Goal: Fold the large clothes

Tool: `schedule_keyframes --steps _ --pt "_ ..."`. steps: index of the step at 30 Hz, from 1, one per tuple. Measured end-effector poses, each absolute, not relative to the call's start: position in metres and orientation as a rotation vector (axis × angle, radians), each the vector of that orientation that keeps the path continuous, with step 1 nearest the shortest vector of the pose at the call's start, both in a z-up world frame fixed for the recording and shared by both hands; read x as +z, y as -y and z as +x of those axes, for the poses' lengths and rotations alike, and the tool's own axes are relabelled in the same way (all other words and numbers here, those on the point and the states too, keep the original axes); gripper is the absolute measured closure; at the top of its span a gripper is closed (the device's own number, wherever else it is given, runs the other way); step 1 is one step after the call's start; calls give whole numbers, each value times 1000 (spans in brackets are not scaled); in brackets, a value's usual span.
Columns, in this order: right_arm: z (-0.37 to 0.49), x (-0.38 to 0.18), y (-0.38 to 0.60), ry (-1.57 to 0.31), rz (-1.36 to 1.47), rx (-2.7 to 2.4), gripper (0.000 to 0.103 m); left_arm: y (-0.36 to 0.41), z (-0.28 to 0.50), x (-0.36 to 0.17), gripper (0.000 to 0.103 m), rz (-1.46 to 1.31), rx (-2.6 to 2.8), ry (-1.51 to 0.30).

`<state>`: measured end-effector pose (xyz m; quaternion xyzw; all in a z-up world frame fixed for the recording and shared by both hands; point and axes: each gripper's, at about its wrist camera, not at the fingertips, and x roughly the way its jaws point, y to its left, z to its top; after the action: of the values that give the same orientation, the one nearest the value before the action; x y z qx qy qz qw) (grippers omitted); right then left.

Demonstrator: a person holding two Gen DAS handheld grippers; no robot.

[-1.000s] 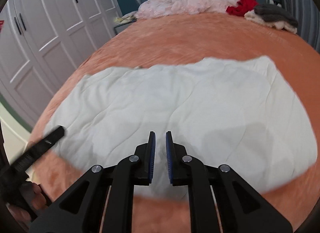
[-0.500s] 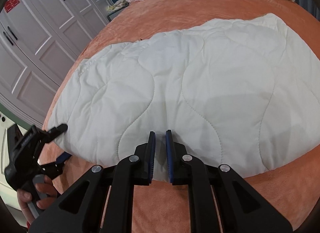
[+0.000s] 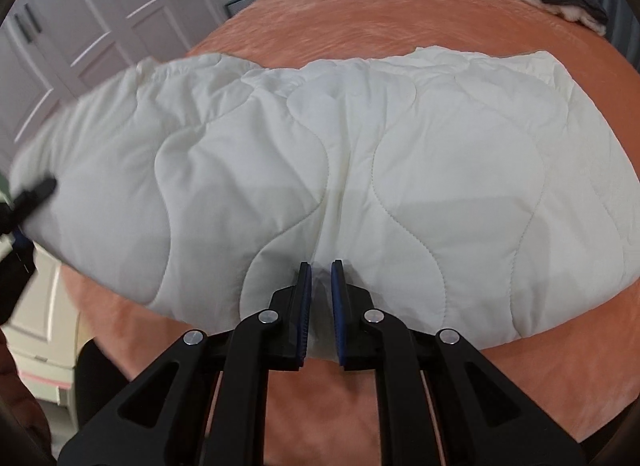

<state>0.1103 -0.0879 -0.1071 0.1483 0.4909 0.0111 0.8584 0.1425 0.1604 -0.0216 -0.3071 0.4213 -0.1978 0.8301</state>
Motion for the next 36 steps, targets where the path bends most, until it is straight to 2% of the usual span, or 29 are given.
schedule_keyframes --steps 6,9,13,19,25,28,31,32,34,36 --pt "97 -99 32 -1030 420 275 94 -148 102 66 92 -444 -504 -719" --pt "101 -100 20 -1014 469 374 93 -123 103 78 92 -402 -555 -713" --pt "88 -95 54 -997 532 346 93 -81 110 67 93 -366 -603 -761" --pt "32 -77 153 -938 538 140 93 -4 107 18 92 -258 -654 -894" --pt "-11 -69 208 -927 488 -28 93 34 88 -36 92 -173 -656 -1014" --pt "-20 -66 222 -925 486 -59 91 41 85 -46 91 -134 -644 -1035" --pt "-23 -52 217 -910 474 -67 73 44 79 -51 83 -97 -633 -1024" --pt "-21 -43 214 -894 453 -65 63 41 74 -48 83 -85 -628 -1002" --pt "-19 -27 202 -865 400 -56 58 32 66 -38 79 -68 -635 -964" --pt "-11 -10 193 -836 329 -40 53 22 57 -24 67 -76 -644 -936"
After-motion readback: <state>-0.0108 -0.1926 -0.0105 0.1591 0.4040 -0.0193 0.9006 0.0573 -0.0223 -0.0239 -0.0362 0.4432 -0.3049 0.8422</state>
